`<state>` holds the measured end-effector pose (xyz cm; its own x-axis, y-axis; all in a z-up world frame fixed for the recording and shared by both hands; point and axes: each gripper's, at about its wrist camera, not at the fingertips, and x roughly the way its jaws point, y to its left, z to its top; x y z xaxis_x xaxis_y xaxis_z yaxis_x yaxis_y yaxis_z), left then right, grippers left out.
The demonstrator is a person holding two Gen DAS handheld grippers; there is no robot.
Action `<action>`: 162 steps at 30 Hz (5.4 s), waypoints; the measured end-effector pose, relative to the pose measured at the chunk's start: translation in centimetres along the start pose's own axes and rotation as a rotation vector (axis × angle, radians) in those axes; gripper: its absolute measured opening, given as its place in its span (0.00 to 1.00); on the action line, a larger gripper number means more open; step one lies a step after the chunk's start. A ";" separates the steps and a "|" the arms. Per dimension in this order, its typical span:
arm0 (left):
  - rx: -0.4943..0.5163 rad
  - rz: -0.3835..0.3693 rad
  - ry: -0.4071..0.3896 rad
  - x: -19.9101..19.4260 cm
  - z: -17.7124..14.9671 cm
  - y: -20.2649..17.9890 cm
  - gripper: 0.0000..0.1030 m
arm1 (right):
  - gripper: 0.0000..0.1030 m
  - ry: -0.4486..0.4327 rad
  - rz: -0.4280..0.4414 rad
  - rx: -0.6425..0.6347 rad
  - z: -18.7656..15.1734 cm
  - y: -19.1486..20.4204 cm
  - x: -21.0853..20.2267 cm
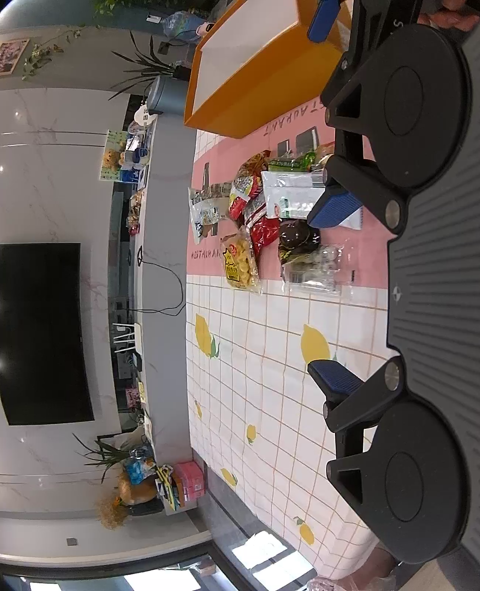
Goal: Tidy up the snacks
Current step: 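Reach the right gripper to the white wrapped snack bar and grasp it, then lift the white snack bar with the right gripper toward the orange box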
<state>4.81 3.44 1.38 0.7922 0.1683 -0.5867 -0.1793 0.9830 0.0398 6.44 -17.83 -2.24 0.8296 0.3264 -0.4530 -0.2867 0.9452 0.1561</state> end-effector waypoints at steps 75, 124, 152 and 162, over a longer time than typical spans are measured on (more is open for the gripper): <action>-0.152 0.048 0.183 7.7 0.2 4.5 0.92 | 0.40 0.375 0.438 0.804 -4.2 0.9 12.7; -0.154 0.024 0.187 7.2 -0.2 4.0 0.92 | 0.05 0.254 0.226 0.327 2.9 0.2 5.4; -0.122 0.054 0.225 7.7 -0.8 3.4 0.92 | 0.06 0.332 -0.061 0.050 1.7 -1.1 6.9; -0.113 0.052 0.246 8.0 -1.0 3.2 0.92 | 0.14 0.380 -0.092 0.030 0.3 -0.7 9.4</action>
<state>9.98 7.83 -3.99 0.6169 0.1818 -0.7658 -0.2907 0.9568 -0.0070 14.58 -15.40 -6.38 0.6127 0.2222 -0.7584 -0.2003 0.9720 0.1230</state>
